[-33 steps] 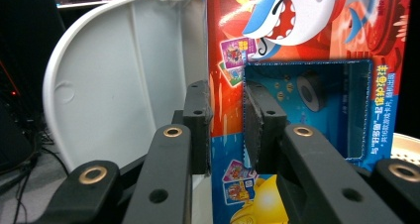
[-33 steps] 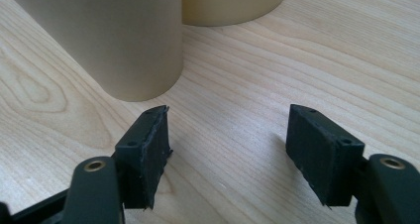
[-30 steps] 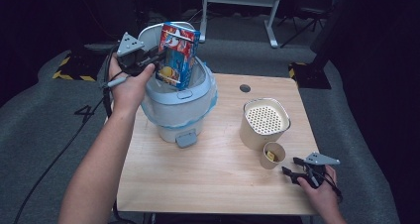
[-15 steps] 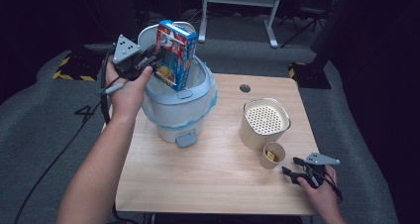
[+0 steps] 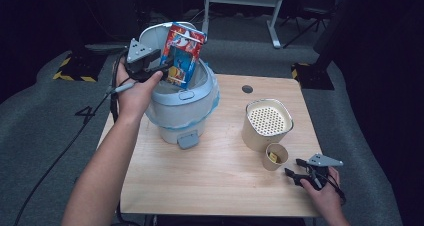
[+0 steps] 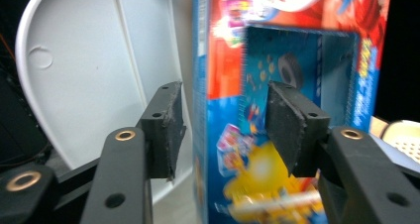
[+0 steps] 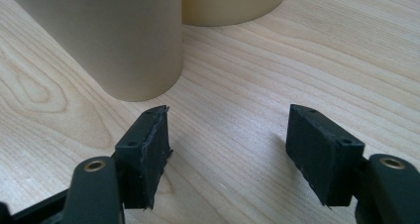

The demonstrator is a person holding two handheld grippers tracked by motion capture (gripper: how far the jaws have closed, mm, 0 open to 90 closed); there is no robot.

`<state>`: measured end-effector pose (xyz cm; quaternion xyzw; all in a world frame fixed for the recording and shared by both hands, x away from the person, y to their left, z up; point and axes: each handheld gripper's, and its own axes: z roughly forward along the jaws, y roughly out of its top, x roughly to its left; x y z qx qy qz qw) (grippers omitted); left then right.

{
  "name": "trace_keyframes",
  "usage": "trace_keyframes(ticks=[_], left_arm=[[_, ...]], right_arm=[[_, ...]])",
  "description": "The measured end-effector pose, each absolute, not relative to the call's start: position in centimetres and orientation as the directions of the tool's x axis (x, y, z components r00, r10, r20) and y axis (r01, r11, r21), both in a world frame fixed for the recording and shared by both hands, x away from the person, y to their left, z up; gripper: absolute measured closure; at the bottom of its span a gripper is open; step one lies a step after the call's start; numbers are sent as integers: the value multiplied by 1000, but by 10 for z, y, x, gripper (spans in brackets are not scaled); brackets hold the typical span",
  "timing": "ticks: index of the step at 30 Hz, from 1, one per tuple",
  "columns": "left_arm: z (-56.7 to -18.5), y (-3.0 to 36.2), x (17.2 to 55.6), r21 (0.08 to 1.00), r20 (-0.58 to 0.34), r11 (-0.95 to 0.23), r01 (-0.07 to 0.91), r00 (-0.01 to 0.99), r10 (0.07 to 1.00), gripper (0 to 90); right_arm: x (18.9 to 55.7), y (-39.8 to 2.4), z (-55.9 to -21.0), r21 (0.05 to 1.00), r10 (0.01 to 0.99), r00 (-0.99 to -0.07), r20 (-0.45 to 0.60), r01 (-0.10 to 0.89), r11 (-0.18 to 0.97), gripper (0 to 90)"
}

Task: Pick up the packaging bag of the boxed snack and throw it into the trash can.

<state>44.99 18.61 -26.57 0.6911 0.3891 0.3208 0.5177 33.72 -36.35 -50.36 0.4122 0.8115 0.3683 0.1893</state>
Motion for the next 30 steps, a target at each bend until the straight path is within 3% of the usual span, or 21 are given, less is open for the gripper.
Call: trace_keyframes(ticks=[23,30], left_arm=[[-280,191,473,945,81,-200,259,405,911,526],[-272,192,458,959,38,-158,235,448,893,513]], right_arm=[[337,-363,-504,754,808,-589,-3,530,389,335],[337,-363,-504,754,808,-589,-4,530,389,335]])
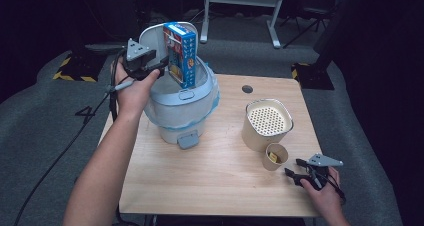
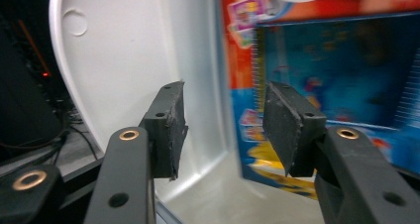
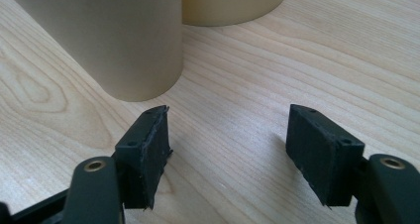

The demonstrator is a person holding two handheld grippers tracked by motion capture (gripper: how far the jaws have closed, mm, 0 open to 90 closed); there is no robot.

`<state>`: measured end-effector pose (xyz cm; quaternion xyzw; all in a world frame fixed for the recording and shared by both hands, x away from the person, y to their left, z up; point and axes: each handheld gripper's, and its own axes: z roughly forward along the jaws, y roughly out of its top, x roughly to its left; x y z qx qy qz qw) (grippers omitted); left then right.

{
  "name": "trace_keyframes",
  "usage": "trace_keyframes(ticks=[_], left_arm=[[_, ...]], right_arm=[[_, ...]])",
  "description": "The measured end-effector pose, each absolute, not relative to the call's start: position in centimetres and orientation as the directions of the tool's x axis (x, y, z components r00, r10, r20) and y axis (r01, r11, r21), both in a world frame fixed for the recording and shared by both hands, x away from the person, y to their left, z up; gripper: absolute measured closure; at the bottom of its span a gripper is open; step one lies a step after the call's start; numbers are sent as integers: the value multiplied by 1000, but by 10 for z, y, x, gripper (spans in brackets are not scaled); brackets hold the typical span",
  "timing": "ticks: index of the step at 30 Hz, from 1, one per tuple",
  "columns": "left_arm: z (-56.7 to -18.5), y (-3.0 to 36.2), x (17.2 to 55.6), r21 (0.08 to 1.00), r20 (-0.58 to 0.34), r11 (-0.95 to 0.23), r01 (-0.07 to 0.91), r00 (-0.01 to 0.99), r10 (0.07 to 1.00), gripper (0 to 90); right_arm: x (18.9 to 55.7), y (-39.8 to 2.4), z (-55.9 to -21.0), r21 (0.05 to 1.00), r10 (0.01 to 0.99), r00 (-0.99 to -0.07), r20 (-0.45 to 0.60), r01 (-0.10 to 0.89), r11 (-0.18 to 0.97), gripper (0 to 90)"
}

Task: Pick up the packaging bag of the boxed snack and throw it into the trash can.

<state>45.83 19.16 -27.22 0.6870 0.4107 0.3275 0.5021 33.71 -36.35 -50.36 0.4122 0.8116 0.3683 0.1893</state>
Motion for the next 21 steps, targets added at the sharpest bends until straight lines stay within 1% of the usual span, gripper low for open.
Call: trace_keyframes(ticks=[2,7,13,16,21], left_arm=[[-269,189,445,960,45,-170,221,479,877,508],[-267,184,428,960,58,-189,204,519,853,499],[-273,166,414,932,56,-256,256,597,800,485],[-277,160,414,923,64,-277,267,603,795,485],[-284,152,423,895,136,-348,279,573,808,488]], right_arm=[[337,-363,-504,754,808,-589,-4,530,389,335],[337,-363,-504,754,808,-589,-3,530,389,335],[337,-363,-504,754,808,-588,-4,530,389,335],[337,-363,-504,754,808,-589,-3,530,389,335],[337,-363,-504,754,808,-589,-4,529,389,335]])
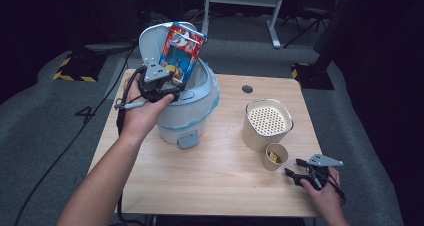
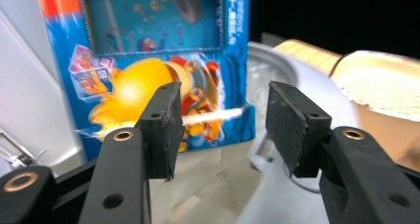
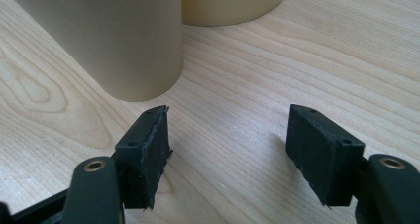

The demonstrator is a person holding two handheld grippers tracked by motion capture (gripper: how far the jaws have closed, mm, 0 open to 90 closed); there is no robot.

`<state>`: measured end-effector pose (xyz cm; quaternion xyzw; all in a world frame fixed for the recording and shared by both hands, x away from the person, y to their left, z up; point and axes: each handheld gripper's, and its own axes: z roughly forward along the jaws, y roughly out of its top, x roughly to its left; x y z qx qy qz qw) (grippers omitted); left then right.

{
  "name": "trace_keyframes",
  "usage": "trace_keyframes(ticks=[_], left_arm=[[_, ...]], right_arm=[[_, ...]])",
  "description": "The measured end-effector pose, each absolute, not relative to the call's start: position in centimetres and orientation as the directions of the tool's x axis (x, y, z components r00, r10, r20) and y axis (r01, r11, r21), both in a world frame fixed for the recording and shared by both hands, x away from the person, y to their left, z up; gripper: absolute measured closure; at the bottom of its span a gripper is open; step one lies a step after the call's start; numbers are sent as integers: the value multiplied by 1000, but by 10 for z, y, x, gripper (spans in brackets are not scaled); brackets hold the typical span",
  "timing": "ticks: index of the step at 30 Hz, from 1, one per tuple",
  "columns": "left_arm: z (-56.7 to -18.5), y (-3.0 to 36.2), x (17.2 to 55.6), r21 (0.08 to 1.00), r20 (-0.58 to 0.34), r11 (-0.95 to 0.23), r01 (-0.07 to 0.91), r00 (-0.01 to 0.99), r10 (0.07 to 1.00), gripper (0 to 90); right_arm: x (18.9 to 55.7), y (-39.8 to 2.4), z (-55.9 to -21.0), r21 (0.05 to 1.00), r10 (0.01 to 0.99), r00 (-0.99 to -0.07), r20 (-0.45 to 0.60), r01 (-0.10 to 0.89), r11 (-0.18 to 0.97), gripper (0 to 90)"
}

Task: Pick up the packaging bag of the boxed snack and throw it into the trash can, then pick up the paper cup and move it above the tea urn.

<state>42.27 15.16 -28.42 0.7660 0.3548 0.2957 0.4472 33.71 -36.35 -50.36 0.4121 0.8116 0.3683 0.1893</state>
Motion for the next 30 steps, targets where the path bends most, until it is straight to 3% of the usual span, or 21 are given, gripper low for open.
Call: trace_keyframes(ticks=[3,14,21,30], left_arm=[[-284,147,428,873,220,-410,264,537,814,486],[-277,162,398,927,68,-281,249,625,777,439],[-284,173,361,917,79,-331,222,712,697,416],[-309,176,338,896,47,-370,245,777,628,364]], right_arm=[[337,-363,-504,754,809,-588,-3,530,388,335],[337,-364,-503,753,808,-590,-1,531,388,334],[338,-366,-503,753,775,-632,-4,508,418,332],[330,-365,-493,758,703,-711,-4,457,466,262]])
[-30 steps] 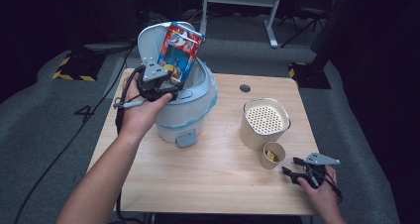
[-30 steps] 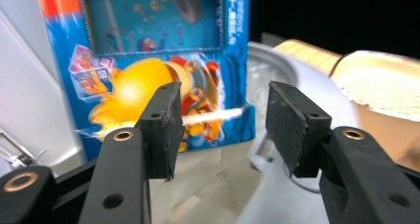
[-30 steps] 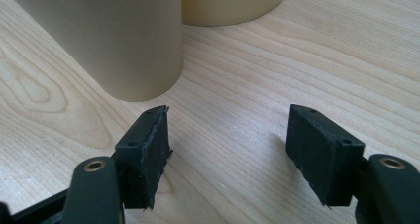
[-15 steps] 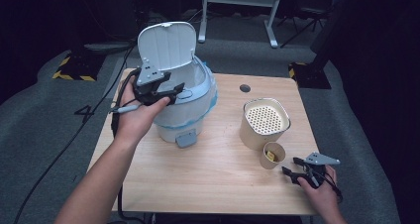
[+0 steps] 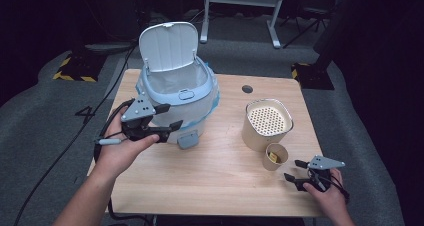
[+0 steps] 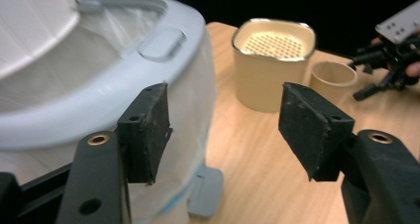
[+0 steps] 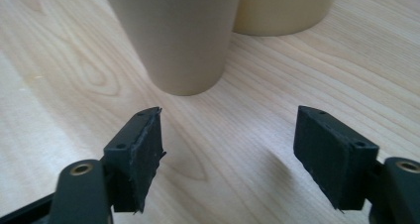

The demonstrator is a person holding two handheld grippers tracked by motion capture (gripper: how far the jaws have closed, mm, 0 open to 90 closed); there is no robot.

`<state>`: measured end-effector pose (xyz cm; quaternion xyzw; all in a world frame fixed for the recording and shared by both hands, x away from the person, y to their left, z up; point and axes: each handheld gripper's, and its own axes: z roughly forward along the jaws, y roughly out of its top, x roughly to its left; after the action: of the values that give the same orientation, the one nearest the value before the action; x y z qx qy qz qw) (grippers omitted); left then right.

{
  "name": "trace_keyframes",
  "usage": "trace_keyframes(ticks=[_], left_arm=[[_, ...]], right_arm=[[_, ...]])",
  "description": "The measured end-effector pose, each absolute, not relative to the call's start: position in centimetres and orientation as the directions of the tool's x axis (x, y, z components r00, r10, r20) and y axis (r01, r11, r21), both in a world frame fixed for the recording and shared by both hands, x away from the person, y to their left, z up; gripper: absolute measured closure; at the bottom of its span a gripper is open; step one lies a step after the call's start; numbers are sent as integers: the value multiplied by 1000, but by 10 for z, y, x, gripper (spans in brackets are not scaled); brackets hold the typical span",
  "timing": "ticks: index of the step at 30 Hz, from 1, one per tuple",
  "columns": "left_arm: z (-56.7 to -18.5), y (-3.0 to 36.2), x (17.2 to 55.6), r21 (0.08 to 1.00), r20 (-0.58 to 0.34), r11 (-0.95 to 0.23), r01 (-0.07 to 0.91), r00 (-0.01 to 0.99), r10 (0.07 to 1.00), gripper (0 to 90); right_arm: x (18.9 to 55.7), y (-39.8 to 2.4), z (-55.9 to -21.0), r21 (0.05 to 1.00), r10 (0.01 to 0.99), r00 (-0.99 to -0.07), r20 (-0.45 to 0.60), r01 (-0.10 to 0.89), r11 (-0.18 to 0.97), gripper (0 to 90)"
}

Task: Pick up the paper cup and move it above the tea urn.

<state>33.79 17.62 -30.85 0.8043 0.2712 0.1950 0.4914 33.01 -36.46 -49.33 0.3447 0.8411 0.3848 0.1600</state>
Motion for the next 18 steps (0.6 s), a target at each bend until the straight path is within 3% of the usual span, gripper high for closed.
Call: trace_keyframes(ticks=[10,18], left_arm=[[-357,178,327,868,11,-395,301,783,621,341],[-394,186,328,838,-6,-411,359,759,651,349]], right_arm=[[326,-358,-483,783,660,-749,54,443,438,189],[326,-356,-481,798,655,-753,70,436,416,184]])
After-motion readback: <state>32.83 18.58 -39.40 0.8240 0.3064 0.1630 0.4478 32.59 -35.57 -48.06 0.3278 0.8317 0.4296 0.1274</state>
